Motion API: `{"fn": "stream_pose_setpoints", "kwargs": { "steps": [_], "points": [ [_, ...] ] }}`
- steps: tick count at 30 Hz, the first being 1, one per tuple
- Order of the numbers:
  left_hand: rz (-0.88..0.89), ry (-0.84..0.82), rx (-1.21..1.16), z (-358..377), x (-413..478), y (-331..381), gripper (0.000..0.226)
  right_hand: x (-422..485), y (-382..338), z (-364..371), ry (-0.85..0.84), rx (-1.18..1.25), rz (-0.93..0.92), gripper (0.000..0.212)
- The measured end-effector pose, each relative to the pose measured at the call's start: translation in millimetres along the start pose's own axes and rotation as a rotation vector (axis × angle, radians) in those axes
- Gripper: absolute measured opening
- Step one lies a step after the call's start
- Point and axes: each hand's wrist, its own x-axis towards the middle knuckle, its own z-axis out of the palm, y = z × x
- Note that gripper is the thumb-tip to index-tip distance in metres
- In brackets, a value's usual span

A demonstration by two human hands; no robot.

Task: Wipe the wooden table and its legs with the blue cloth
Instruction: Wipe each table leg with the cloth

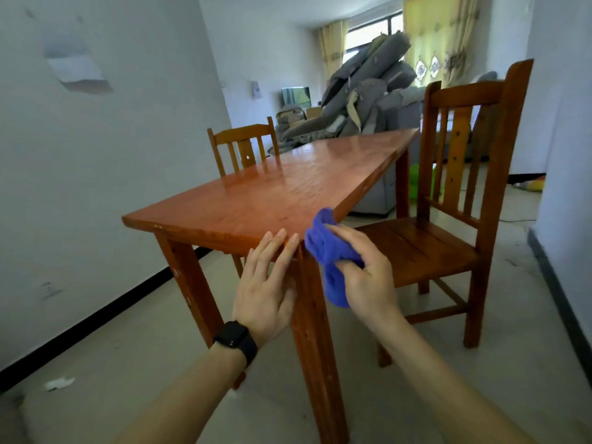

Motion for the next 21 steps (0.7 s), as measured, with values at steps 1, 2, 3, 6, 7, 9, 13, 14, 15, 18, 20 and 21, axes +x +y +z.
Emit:
{"fn": "stream_pose_setpoints", "kwargs": {
  "steps": [1, 2, 3, 6, 7, 9, 13, 14, 15, 18, 20, 21],
  "points": [
    [0.015, -0.018, -0.001, -5.0, 0.7, -0.3, 0.08, 13.7, -1.6, -0.9, 0.096, -0.046, -0.014, 0.049],
    [0.037, -0.035, 0.014, -9.7, 0.5, -2.4, 0.083, 25.6, -3.0, 1.2, 0.136, -0.111, -0.031, 0.051],
    [0.047, -0.047, 0.044, -13.8, -0.4, -5.8, 0.088, 33.5, -3.3, 6.4, 0.104, -0.2, -0.05, 0.054],
    [-0.126, -0.01, 0.094, -22.9, -6.8, -23.7, 0.098, 21.7, 8.9, 28.5, -0.076, -0.481, -0.111, 0.06],
    [-0.21, -0.007, 0.092, -24.4, -9.4, -31.5, 0.099, 10.5, 12.0, 31.2, -0.089, -0.467, -0.114, 0.062],
    [-0.288, -0.048, 0.087, -25.5, -13.3, -43.0, 0.105, -8.5, 12.9, 26.1, -0.11, -0.38, -0.11, 0.065],
    [-0.271, -0.045, 0.035, -24.2, -10.3, -43.5, 0.108, -19.0, -1.6, 7.7, -0.227, -0.379, -0.2, 0.06],
    [-0.272, -0.033, 0.024, -22.9, -9.9, -42.5, 0.108, -16.9, -8.6, 8.8, -0.236, -0.404, -0.251, 0.057],
    [-0.277, -0.022, 0.017, -20.8, -9.7, -41.7, 0.108, -13.1, -15.3, 12.7, -0.215, -0.46, -0.302, 0.054],
    [-0.299, 0.015, -0.022, -14.2, -10.2, -41.5, 0.108, 8.0, -24.8, 32.1, -0.093, -0.851, -0.469, 0.055],
    [-0.292, 0.04, -0.038, -11.9, -10.6, -42.6, 0.108, 10.0, -13.0, 43.9, -0.067, -1.032, -0.546, 0.055],
    [-0.285, 0.045, -0.04, -11.1, -10.4, -43.8, 0.108, 5.6, -2.8, 46.3, -0.045, -1.045, -0.572, 0.053]
  ]
}}
